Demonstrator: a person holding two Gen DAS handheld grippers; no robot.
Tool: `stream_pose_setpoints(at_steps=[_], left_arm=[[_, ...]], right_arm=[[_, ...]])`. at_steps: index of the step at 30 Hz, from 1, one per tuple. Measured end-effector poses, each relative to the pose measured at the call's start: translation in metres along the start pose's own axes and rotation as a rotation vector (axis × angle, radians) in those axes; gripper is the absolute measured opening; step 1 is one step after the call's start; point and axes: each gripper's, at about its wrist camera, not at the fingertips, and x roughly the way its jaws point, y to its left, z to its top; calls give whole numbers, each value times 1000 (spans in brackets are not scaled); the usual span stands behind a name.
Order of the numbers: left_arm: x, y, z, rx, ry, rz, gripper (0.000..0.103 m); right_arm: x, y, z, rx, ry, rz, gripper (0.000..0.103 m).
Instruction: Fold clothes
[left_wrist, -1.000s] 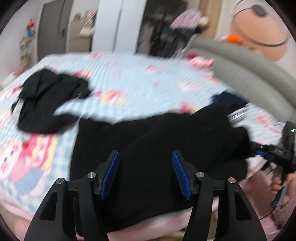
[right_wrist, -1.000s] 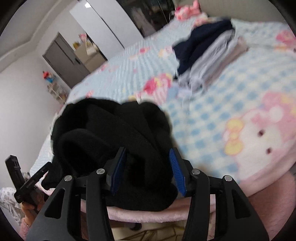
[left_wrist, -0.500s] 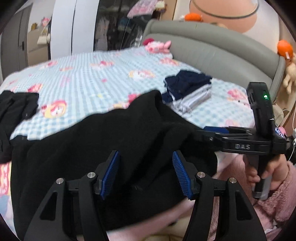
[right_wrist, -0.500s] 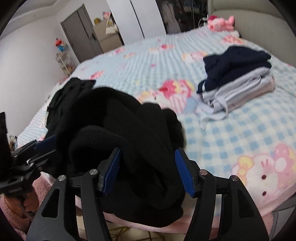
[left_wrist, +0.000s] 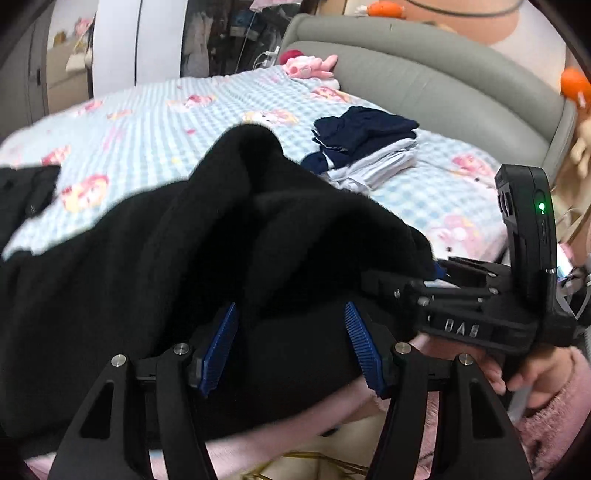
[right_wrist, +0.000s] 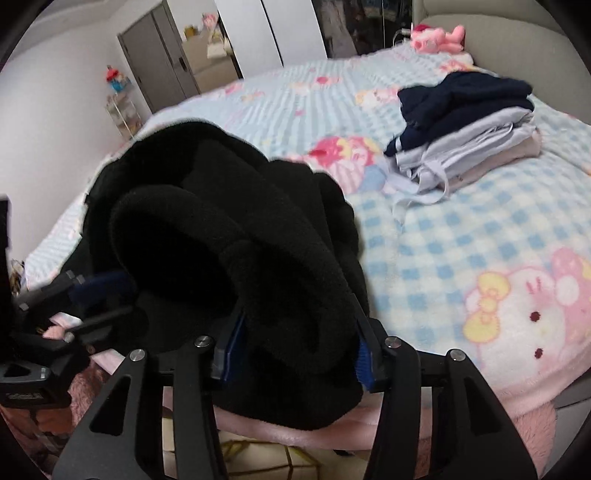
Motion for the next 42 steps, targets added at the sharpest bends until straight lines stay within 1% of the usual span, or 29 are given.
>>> stream_pose_setpoints(at_steps=[1,3,4,5,6,7,8,9,10,11,14,17,19,21,22,23,24,25,27,28,30,32,34,36,37,38,39,41,42], left_arm=[[1,-2,3,10,-4,26,63],[11,-1,3,6,15,57,62],[15,0,3,5,24,73,57],[16,3,1,-3,21,88,44],[17,6,-1,-11,17,103,38],[18,9,-3,-19,13,118,27],[16,14,-4,-43,7,110,21],[12,19,-4,-69,7,87,19],[9,24,-4,-96,8,63,14],[4,29,-4,-116,9,50,13],[-9,33,-7,-112,1,59,12],[-29,34,-8,-109,-39,52,12],[-42,35,-8,-109,-64,54,12],[-50,40,-9,-113,-80,80,12],[-53,42,-11,-111,-82,97,12],[-53,45,-13,-102,-77,116,12],[-47,47,-14,-107,-54,101,12],[-41,50,-15,-112,-32,85,12],[-30,56,-21,-161,15,12,12],[-26,57,-24,-182,28,-17,13],[-20,56,-29,-194,42,-39,13],[-20,54,-30,-194,40,-31,15],[-22,53,-28,-198,29,-25,17],[-28,56,-28,-239,8,-91,24],[-31,58,-27,-260,-3,-124,34],[-31,56,-27,-269,-7,-154,42],[-31,55,-26,-277,-10,-183,44],[-27,51,-25,-274,-11,-189,44],[-24,49,-24,-277,-10,-187,44]], right_arm=[[2,0,1,-1,3,0,50],[6,0,3,-2,9,1,49],[8,0,4,-3,12,1,45],[10,0,5,-3,15,1,35],[7,1,6,-3,4,-7,31],[4,1,6,-2,-8,-16,27],[1,1,6,-2,-20,-25,22],[-2,2,6,-1,-31,-33,21],[-6,2,6,0,-43,-42,20],[-9,2,7,0,-55,-51,19],[-19,3,7,2,-91,-77,17],[-28,4,8,4,-126,-104,16],[-48,8,8,-2,-217,-146,15],[-68,13,9,-9,-311,-189,13],[-73,13,7,-3,-347,-217,11],[-73,12,3,1,-360,-244,11],[-67,11,3,-1,-336,-236,11],[-59,7,-1,24,-299,-213,11],[-45,-3,-10,78,-223,-164,11],[-39,-8,-14,113,-196,-128,11],[-33,-15,-19,170,-164,-87,11],[-35,-15,-19,168,-164,-82,14],[-38,-16,-17,166,-177,-88,15],[-55,-21,-15,188,-245,-128,15],[-63,-23,-13,198,-269,-128,15],[-65,-27,-11,205,-271,-113,16],[-68,-30,-8,211,-270,-96,16],[-69,-35,-2,215,-261,-63,23],[-67,-37,1,213,-251,-46,24]])
